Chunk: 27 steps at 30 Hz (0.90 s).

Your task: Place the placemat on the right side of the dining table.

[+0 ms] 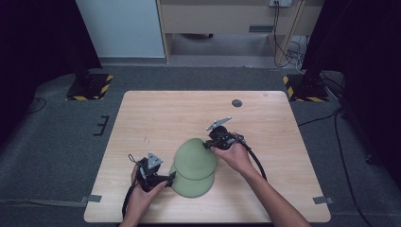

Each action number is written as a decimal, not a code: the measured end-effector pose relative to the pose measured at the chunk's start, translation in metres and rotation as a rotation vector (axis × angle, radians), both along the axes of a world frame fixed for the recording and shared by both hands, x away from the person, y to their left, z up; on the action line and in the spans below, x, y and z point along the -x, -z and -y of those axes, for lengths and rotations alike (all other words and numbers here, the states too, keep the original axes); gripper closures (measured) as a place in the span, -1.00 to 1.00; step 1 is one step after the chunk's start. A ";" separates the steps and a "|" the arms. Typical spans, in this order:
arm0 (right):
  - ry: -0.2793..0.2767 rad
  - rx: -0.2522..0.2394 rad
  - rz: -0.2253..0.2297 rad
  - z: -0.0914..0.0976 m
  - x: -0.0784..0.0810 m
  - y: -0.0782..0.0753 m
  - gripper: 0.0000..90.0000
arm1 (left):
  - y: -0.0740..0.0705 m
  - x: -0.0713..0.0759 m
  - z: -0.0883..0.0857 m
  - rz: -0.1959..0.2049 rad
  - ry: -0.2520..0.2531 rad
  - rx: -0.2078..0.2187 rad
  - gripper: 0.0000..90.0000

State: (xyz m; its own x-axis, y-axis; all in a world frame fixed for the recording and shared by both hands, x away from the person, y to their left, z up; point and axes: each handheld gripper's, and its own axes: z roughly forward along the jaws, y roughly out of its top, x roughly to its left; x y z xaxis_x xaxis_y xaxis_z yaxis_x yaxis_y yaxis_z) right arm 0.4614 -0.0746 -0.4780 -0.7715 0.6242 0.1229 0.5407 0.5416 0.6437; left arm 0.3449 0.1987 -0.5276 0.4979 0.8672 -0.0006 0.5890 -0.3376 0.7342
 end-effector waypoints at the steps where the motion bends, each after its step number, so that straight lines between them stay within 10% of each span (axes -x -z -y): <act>1: 0.010 0.009 0.000 0.002 0.000 -0.002 0.89 | 0.000 -0.001 -0.003 -0.005 -0.008 0.003 -0.95; 27: -0.018 -0.083 0.015 0.019 0.016 -0.039 0.91 | 0.004 -0.010 -0.035 -0.036 -0.146 -0.015 -0.95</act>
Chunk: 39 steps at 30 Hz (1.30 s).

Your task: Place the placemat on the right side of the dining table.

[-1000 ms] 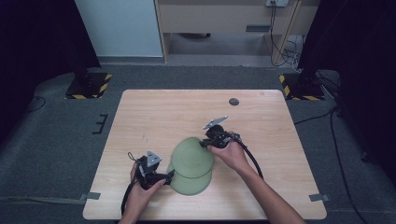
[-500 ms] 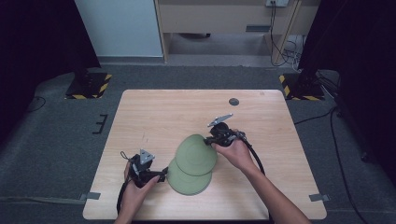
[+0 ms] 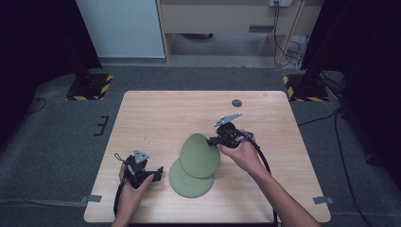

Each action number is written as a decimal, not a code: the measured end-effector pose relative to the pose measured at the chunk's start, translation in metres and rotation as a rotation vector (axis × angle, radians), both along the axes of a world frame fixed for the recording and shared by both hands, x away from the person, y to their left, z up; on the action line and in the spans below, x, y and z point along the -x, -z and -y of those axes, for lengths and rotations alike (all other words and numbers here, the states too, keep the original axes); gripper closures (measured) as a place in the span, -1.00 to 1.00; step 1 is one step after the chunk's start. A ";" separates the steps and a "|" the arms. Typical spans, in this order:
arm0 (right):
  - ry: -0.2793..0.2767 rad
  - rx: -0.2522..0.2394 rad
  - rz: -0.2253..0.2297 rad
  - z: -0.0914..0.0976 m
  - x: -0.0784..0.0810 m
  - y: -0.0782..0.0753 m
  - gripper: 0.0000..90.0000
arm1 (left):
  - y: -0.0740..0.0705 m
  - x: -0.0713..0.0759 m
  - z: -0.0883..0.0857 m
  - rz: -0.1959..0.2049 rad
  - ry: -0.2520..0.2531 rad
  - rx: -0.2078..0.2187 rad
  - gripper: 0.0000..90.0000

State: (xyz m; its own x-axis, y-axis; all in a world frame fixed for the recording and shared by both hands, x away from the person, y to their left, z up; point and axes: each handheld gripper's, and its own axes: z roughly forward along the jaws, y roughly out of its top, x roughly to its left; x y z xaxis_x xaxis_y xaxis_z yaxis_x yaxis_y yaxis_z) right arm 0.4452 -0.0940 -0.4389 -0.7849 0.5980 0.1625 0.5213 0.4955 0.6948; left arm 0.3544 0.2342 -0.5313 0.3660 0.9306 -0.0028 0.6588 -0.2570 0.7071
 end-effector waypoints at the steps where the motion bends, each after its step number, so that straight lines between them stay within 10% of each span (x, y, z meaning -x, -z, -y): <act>1: -0.005 -0.006 0.004 0.000 0.001 -0.002 0.91 | 0.000 0.000 0.000 -0.001 -0.001 0.000 -0.95; 39: 0.040 -0.098 0.066 0.027 0.005 -0.053 0.91 | 0.005 -0.003 -0.002 -0.012 -0.022 -0.008 -1.00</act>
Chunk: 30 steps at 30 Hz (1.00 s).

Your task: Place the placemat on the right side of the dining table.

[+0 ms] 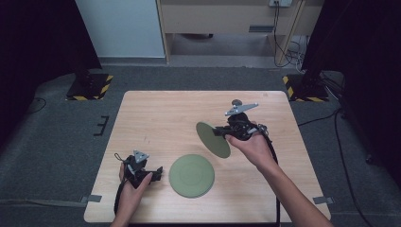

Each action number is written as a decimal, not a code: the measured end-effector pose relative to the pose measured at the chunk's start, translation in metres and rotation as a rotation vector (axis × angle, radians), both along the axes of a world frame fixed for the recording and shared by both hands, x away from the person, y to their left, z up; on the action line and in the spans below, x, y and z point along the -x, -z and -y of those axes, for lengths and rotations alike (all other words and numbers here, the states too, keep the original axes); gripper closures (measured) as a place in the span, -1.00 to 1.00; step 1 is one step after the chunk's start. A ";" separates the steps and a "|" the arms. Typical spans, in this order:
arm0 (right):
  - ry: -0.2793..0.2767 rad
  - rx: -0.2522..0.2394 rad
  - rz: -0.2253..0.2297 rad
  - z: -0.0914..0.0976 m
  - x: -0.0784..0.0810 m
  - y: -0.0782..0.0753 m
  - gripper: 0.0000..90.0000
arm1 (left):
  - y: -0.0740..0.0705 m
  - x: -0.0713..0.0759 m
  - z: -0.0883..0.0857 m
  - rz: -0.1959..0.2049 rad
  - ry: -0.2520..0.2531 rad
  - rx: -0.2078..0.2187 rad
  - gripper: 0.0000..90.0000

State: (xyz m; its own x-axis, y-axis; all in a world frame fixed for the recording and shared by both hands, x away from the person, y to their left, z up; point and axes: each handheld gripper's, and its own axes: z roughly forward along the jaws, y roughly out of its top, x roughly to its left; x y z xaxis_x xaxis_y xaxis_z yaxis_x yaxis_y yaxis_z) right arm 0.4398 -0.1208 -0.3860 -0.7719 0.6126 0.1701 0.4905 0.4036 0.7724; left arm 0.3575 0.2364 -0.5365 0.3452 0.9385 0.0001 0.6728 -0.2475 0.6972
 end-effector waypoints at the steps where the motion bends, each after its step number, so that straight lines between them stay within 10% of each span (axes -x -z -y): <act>1: 0.006 -0.001 -0.001 0.002 -0.001 -0.001 0.91 | 0.000 0.000 0.000 0.000 0.000 0.000 -1.00; 30: 0.137 0.002 0.036 0.027 -0.022 -0.013 0.91 | 0.000 0.000 0.000 0.000 0.000 0.000 -1.00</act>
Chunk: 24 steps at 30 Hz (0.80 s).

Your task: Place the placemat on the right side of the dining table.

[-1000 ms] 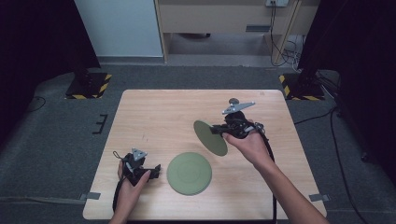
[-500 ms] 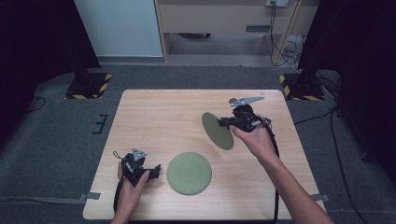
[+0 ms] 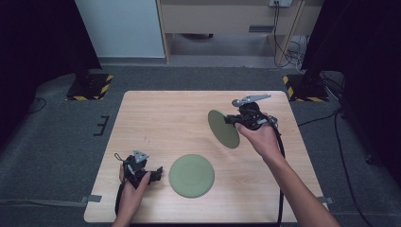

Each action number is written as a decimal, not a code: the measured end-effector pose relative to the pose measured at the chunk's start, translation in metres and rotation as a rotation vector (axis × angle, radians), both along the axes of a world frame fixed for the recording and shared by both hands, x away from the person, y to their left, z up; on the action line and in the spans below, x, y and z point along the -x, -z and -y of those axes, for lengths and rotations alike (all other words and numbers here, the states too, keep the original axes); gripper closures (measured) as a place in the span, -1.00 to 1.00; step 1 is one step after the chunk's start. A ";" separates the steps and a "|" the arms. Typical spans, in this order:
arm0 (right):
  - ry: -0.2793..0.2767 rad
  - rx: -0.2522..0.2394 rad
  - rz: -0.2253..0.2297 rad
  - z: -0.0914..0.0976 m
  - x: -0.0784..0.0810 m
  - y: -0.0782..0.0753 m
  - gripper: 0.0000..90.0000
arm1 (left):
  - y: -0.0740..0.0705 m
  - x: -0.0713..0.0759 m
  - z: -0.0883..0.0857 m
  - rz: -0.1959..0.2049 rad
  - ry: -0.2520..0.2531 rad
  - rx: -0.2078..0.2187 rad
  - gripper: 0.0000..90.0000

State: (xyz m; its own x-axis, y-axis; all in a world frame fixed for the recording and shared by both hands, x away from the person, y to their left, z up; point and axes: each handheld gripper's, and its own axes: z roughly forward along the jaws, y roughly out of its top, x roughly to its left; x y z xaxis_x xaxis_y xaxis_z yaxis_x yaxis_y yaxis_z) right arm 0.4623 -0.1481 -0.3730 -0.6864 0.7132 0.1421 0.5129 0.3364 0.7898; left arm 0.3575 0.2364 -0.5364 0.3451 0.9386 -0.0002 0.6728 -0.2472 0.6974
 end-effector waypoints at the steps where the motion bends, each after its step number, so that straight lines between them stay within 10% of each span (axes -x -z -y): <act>1: 0.005 0.001 -0.001 0.001 0.000 0.000 0.91 | 0.000 0.000 0.000 0.000 0.000 0.000 -1.00; 24: 0.113 0.005 0.022 0.032 -0.013 -0.006 0.91 | 0.000 0.000 0.000 0.000 0.000 0.000 -1.00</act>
State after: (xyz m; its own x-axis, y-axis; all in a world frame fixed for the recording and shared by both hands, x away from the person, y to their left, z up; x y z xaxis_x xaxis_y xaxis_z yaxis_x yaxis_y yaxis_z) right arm 0.4757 -0.1797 -0.3673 -0.6044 0.7870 0.1239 0.5305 0.2816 0.7995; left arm 0.3575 0.2364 -0.5365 0.3450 0.9386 -0.0004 0.6729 -0.2470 0.6973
